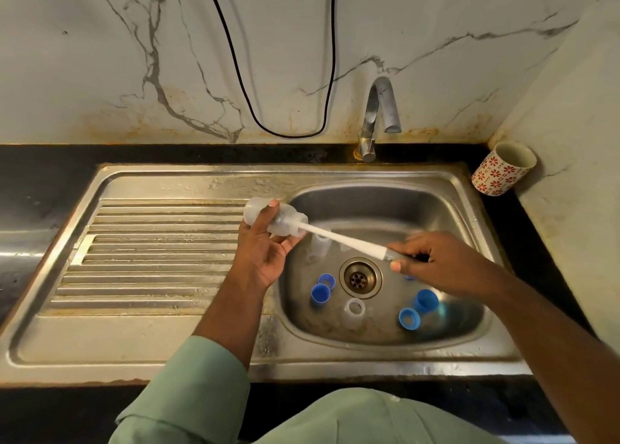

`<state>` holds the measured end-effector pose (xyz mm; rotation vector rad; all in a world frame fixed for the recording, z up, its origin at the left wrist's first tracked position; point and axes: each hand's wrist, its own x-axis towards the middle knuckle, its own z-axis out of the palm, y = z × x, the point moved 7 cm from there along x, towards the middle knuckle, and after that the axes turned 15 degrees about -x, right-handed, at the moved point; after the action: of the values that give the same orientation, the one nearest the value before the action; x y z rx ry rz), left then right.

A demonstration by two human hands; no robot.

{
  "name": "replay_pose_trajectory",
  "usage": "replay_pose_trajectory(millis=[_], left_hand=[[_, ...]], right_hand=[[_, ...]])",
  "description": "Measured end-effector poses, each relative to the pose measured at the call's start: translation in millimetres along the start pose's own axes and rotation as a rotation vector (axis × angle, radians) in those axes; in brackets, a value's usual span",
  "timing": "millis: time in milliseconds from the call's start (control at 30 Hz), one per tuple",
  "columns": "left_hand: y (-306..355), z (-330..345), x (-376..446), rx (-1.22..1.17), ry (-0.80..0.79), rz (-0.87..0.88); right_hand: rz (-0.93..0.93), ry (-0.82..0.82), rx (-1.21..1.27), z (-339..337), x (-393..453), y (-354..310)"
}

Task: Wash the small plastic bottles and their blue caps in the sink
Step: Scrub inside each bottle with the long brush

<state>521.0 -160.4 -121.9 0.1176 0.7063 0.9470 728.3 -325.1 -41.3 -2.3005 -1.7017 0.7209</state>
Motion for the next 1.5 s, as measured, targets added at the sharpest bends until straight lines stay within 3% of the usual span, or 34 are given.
replay_pose_trajectory(millis=[67,300,467,567,667,800,933,1067,1167,1267,1333,1400,1500], left_hand=[[0,-2,1,-0.001,0.019,0.019],[3,0,2,0.029,0.017,0.021],[17,-6,7,0.028,0.074,0.041],[19,-7,9,0.056,0.052,0.021],[18,-6,11,0.117,0.068,0.044],[15,-7,13,0.072,0.069,0.036],[16,-7,13,0.104,0.093,0.052],[21,-9,15,0.094,0.088,0.045],[20,-9,16,0.120,0.115,0.058],[19,-10,15,0.099,0.132,0.057],[18,-9,16,0.115,0.116,0.048],[17,-7,17,0.142,0.110,0.045],[17,-5,17,0.144,0.113,0.050]], right_hand=[[-0.020,-0.060,0.041,1,-5,-1],[0.009,0.072,-0.004,-7,3,-5],[-0.057,0.019,-0.086,-4,1,-14],[0.021,0.069,-0.050,-4,3,-10],[-0.039,0.059,-0.231,3,3,-14],[0.006,0.083,-0.069,-1,3,-11],[-0.040,0.086,-0.288,7,-2,-14],[-0.015,0.143,-0.191,1,-3,-17],[-0.032,0.089,-0.331,7,-2,-20],[-0.088,0.042,-0.229,10,-2,-24],[-0.015,0.106,-0.166,3,2,-13],[0.031,0.117,-0.304,4,2,-7],[-0.088,0.085,-0.416,15,-5,-22]])
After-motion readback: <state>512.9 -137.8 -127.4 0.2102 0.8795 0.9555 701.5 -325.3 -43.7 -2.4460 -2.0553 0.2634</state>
